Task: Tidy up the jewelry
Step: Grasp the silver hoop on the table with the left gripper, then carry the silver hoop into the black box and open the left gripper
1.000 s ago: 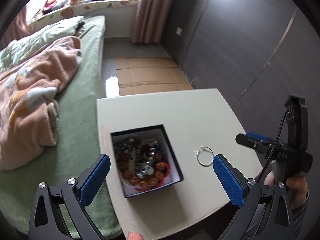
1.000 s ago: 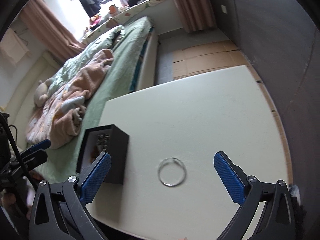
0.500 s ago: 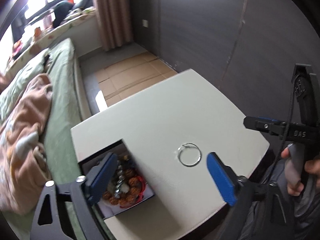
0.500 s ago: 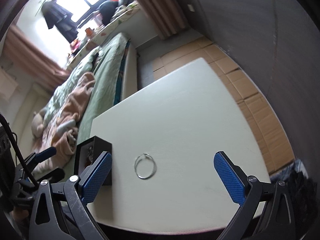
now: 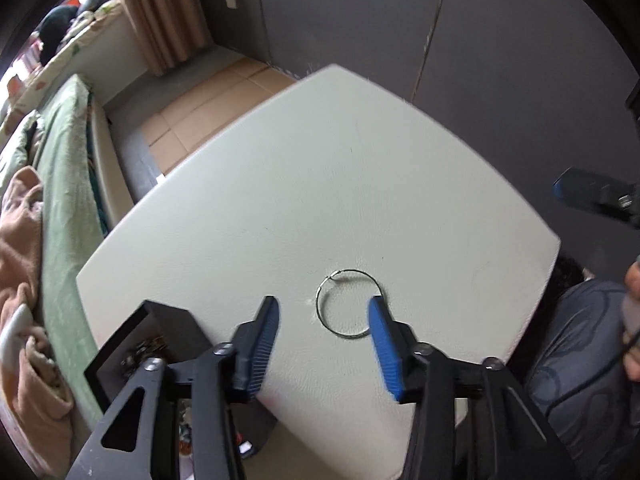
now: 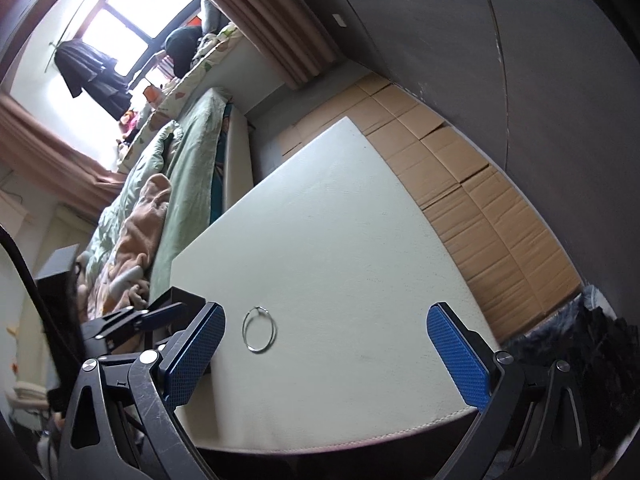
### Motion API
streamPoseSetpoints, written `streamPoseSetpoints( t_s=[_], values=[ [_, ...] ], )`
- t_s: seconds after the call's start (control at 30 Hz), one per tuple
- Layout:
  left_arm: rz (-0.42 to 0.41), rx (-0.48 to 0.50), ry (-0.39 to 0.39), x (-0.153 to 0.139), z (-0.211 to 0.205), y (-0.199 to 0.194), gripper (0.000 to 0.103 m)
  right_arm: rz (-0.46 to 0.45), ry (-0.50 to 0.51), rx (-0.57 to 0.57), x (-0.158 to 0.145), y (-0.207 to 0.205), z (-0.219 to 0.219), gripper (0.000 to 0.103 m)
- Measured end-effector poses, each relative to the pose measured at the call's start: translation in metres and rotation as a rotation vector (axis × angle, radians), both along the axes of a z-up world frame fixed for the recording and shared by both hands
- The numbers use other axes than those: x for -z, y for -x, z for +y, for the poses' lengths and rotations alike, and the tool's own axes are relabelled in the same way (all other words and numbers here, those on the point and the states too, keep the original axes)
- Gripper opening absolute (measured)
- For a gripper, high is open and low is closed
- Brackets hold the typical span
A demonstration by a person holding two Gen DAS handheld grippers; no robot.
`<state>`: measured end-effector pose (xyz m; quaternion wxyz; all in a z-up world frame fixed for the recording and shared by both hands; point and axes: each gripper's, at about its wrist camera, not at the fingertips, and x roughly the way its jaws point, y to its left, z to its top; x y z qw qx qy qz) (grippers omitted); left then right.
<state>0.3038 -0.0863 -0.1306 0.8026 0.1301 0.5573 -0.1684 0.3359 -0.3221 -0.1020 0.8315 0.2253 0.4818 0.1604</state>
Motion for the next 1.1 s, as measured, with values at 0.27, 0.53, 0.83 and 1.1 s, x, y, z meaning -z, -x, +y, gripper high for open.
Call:
streamPoseSetpoints(
  t_s=[0.27,0.53,0.83,1.1],
  values=[
    [0.058,0.047,-0.073,0.031,-0.018,-0.017,0.034,0.018,-0.047,-0.014,0.006,-0.003,-0.006,0.103],
    [0.079,0.025,-0.076,0.047,-0.018,-0.034,0.027,0.063,-0.1,0.019,0.018,-0.012,-0.014,0.103],
    [0.066,0.001,-0.013,0.046,-0.015,-0.031,0.002,0.073,-0.116,0.01,0.022,-0.014,-0.013,0.103],
    [0.048,-0.057,0.046,0.028,-0.001,-0.028,0.001,0.064,-0.089,-0.006,0.021,-0.014,-0.005,0.103]
  ],
)
